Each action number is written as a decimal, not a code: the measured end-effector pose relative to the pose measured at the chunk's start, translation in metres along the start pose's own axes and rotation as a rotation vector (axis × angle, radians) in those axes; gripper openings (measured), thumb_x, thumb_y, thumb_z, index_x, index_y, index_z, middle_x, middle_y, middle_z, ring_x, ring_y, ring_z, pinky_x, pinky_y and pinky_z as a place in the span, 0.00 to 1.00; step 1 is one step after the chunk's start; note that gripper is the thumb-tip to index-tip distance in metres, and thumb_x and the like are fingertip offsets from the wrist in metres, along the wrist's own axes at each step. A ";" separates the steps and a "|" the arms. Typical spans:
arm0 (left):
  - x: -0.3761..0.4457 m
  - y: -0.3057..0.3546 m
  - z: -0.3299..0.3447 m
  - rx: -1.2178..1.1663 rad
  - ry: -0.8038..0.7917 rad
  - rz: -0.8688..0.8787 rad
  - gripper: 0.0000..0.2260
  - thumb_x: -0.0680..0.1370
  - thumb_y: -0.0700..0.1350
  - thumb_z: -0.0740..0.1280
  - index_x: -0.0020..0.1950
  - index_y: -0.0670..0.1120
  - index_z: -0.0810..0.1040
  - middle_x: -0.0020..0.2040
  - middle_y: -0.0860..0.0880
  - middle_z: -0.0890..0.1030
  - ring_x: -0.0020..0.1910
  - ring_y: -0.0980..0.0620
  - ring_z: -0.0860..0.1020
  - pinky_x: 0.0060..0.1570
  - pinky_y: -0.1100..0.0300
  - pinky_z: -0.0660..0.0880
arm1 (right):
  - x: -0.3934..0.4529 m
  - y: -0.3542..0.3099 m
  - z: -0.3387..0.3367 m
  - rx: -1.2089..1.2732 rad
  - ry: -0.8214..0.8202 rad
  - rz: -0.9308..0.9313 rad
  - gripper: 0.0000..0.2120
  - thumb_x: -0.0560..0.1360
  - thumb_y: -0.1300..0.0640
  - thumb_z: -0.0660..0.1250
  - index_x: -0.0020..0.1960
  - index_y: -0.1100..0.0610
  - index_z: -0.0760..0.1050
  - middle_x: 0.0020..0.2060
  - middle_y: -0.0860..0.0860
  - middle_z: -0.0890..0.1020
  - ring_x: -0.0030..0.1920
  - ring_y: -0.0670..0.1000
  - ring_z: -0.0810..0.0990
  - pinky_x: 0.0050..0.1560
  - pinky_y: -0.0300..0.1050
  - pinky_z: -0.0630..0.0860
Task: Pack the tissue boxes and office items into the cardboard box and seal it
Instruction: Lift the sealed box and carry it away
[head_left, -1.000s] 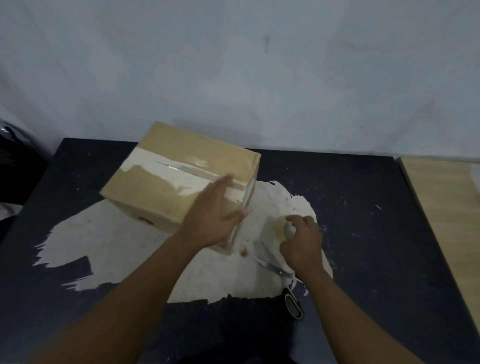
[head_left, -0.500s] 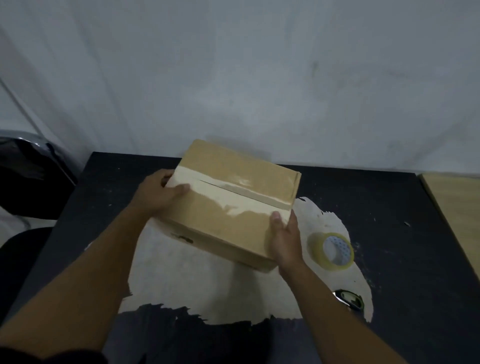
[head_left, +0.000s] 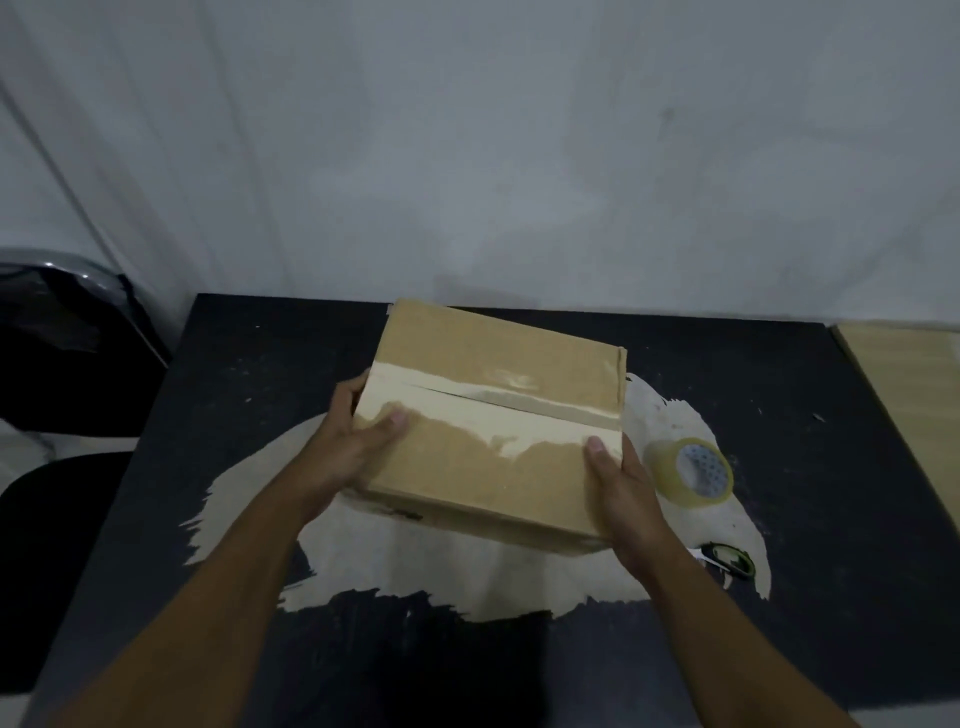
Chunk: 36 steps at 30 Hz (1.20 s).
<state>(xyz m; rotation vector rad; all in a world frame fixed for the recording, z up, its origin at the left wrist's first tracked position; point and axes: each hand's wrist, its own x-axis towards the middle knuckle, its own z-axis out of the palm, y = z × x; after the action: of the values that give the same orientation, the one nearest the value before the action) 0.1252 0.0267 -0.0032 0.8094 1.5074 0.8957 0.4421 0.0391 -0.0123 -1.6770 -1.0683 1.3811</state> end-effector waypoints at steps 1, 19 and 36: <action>-0.007 0.000 -0.001 -0.017 0.008 0.013 0.32 0.77 0.56 0.71 0.76 0.60 0.59 0.67 0.54 0.73 0.61 0.50 0.76 0.54 0.50 0.78 | -0.003 -0.003 0.001 -0.008 -0.016 0.011 0.21 0.81 0.44 0.63 0.73 0.43 0.68 0.63 0.48 0.79 0.60 0.52 0.78 0.59 0.54 0.76; -0.254 -0.028 -0.045 0.059 0.448 0.300 0.51 0.63 0.51 0.85 0.78 0.66 0.60 0.69 0.61 0.75 0.65 0.59 0.77 0.60 0.54 0.79 | -0.082 -0.061 0.058 -0.004 -0.613 -0.170 0.24 0.75 0.54 0.74 0.68 0.42 0.71 0.58 0.46 0.83 0.55 0.52 0.83 0.56 0.54 0.80; -0.498 -0.152 -0.105 0.096 1.033 0.125 0.69 0.58 0.44 0.88 0.80 0.69 0.41 0.77 0.65 0.61 0.71 0.63 0.68 0.66 0.58 0.74 | -0.233 -0.058 0.277 -0.462 -1.455 -0.642 0.53 0.51 0.44 0.86 0.71 0.30 0.66 0.70 0.41 0.66 0.65 0.48 0.72 0.64 0.50 0.75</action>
<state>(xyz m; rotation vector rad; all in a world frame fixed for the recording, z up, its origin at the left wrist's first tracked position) 0.0773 -0.4919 0.1022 0.5063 2.4120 1.4613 0.1398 -0.1453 0.0834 -0.1497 -2.5361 1.8804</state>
